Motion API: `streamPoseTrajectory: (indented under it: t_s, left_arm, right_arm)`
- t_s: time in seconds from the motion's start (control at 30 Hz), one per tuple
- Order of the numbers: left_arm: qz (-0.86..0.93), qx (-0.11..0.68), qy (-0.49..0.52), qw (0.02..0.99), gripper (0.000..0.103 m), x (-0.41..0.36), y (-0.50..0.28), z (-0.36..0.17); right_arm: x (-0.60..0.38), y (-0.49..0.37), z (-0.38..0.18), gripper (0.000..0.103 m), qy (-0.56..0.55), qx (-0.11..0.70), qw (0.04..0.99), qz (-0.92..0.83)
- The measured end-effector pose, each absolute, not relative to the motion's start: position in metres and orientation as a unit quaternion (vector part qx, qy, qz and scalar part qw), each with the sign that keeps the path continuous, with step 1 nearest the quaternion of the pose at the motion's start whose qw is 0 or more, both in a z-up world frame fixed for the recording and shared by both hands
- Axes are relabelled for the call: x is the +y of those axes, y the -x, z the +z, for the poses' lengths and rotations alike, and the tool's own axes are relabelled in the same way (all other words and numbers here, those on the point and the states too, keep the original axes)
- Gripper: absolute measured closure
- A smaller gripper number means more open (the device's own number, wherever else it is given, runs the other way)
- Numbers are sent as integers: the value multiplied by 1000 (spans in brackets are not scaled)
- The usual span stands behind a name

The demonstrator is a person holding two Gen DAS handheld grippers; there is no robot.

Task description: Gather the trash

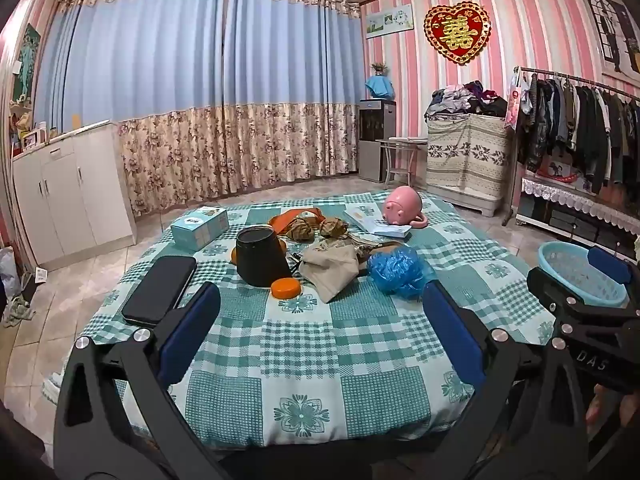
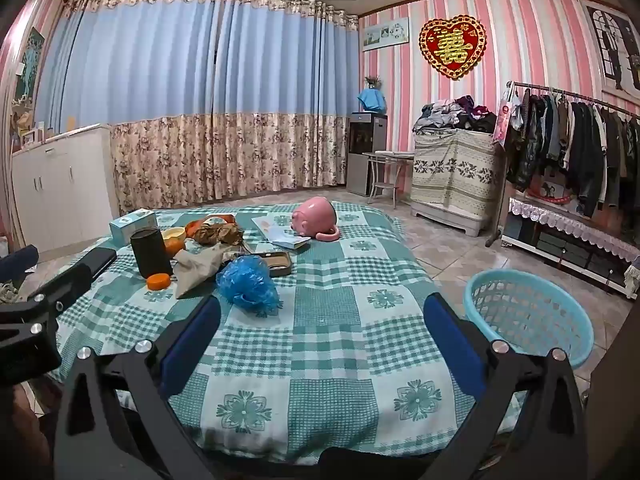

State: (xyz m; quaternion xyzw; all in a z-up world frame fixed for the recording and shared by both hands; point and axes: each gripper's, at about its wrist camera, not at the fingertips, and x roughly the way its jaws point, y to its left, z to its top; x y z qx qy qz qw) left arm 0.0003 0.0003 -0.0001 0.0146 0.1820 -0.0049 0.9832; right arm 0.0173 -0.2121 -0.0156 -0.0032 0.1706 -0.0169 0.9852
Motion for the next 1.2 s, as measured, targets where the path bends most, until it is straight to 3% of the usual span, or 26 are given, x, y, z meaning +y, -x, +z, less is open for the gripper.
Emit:
streamPoseTrajectory:
  t_s: [1.2]
  left_arm:
    - [-3,176,-16,984,5,3,1,3]
  right_arm:
    - [-218,-15,-11,4,5,167,986,-22]
